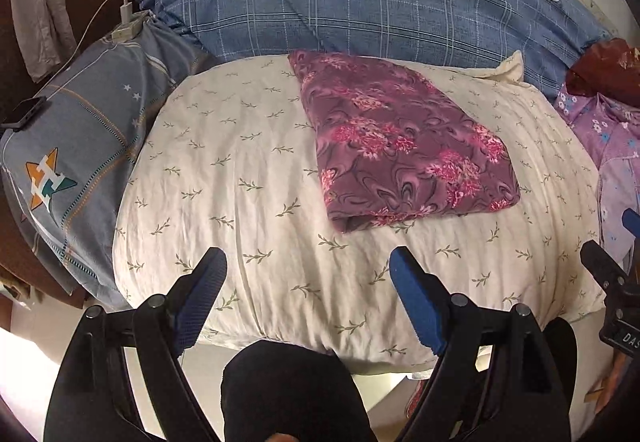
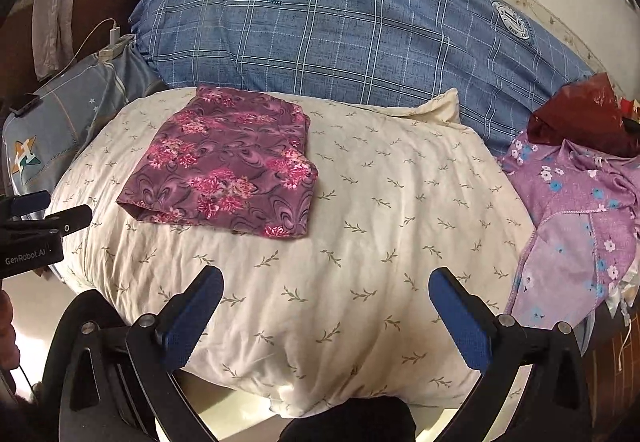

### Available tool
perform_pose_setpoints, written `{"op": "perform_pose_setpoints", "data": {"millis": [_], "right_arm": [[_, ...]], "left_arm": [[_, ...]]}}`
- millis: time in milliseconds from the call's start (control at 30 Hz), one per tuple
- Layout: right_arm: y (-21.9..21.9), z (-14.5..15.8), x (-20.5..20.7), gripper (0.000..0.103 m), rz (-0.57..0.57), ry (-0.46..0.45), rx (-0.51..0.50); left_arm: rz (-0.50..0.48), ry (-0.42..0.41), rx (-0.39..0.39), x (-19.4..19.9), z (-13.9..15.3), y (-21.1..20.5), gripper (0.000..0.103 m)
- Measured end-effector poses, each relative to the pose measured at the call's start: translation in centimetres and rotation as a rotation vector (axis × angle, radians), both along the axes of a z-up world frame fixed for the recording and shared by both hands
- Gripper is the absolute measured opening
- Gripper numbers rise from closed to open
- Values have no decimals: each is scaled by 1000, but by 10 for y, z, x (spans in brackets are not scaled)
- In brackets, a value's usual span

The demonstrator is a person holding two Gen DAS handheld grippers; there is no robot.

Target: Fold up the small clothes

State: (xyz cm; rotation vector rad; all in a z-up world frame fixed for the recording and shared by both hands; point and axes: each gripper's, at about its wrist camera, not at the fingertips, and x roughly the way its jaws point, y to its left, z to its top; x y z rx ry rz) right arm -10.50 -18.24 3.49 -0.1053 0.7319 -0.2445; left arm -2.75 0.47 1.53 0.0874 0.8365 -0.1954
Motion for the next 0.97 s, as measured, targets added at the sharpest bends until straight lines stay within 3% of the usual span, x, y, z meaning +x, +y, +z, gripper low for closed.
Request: {"op": "perform_pose_setpoints", "data": {"millis": [267,567,967], "right_arm": [[0,-2,1,103,-10,13,-9],[-10,-9,3,103,-42,36,10],[-17,-12,5,103,-47,69,5]], "left_arm": [[-79,1,7,-9,-3,-12,84],[-157,63,-28,-12,-11,-21,84],[-204,-5,18,-32,-5,-19,84]]}}
